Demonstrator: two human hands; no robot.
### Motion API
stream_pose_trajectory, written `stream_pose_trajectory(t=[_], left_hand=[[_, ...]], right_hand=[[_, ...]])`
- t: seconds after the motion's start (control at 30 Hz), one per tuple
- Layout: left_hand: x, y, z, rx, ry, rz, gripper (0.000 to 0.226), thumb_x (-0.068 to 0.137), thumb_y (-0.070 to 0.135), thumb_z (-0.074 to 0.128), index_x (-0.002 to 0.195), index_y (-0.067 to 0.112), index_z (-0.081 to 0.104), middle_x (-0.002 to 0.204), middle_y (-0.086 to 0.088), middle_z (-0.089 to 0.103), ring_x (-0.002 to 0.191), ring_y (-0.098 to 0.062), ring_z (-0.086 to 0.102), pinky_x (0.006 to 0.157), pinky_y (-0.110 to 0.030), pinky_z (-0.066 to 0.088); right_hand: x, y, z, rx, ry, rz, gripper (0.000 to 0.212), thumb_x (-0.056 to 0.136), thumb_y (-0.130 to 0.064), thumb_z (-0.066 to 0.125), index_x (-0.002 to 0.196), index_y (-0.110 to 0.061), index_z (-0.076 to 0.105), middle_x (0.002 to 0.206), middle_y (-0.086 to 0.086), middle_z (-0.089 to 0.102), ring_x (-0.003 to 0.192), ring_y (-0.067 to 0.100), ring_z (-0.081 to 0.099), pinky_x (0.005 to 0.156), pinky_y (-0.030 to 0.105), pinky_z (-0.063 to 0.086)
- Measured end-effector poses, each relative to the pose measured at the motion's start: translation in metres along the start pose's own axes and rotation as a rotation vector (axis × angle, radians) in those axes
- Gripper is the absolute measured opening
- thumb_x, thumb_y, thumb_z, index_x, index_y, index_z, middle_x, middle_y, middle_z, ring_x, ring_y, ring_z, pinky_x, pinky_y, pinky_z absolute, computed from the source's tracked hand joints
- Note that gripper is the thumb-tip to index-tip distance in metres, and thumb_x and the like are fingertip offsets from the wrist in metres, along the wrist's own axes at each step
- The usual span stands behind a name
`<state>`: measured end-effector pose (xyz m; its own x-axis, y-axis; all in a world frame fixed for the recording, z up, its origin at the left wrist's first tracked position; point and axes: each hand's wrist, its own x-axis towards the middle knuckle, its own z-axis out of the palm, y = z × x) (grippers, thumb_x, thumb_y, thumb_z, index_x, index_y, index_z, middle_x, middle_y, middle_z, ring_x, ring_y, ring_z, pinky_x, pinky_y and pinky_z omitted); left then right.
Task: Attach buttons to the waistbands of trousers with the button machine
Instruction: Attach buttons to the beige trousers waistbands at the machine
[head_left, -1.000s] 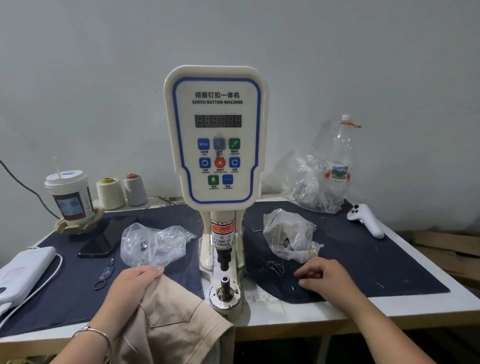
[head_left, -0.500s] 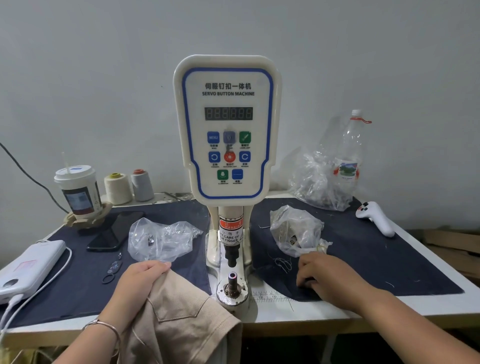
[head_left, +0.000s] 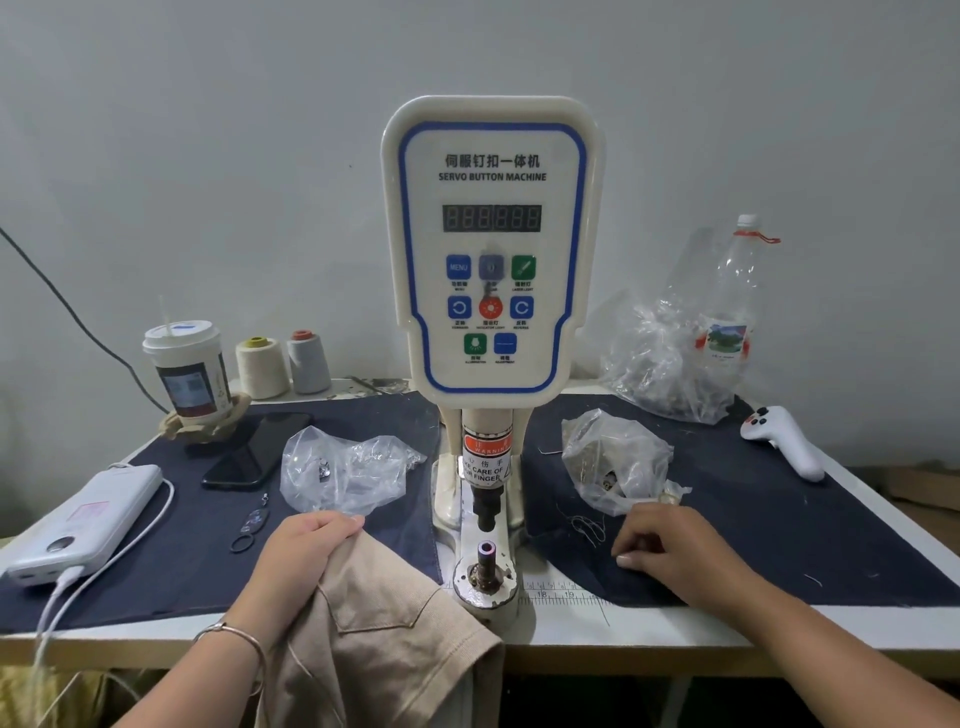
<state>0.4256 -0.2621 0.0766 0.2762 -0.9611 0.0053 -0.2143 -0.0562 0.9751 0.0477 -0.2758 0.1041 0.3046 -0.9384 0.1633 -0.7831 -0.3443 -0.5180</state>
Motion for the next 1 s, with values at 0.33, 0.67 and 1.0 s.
stream_pose_trajectory(t=[0.33,0.67,1.0], left_hand=[[-0.002,0.004,0.000,0.028,0.018,-0.004,0.027,0.089,0.020,0.068,0.067,0.008,0.059,0.069,-0.007,0.051,0.071,-0.018,0.048,0.072,-0.032,0.038],[-0.006,0.007,0.000,0.073,-0.008,0.027,0.035,0.090,0.021,0.065,0.062,0.013,0.046,0.066,-0.005,0.039,0.067,-0.018,0.037,0.067,-0.032,0.031],[-0.006,0.007,-0.002,0.085,-0.015,0.030,0.029,0.091,0.024,0.065,0.066,0.013,0.054,0.069,-0.006,0.046,0.069,-0.017,0.043,0.070,-0.032,0.035]], right_hand=[[-0.002,-0.097,0.040,0.690,0.142,-0.004,0.014,0.077,0.001,0.075,0.074,-0.012,0.075,0.081,-0.004,0.071,0.072,0.002,0.063,0.069,0.010,0.047],[0.007,-0.111,0.047,0.638,0.100,-0.003,0.024,0.079,-0.006,0.076,0.066,-0.024,0.067,0.074,-0.004,0.065,0.071,0.009,0.058,0.068,0.018,0.047],[0.007,-0.114,0.043,0.548,0.086,-0.007,0.025,0.076,-0.007,0.079,0.066,-0.028,0.069,0.076,-0.013,0.067,0.068,0.001,0.060,0.065,0.012,0.046]])
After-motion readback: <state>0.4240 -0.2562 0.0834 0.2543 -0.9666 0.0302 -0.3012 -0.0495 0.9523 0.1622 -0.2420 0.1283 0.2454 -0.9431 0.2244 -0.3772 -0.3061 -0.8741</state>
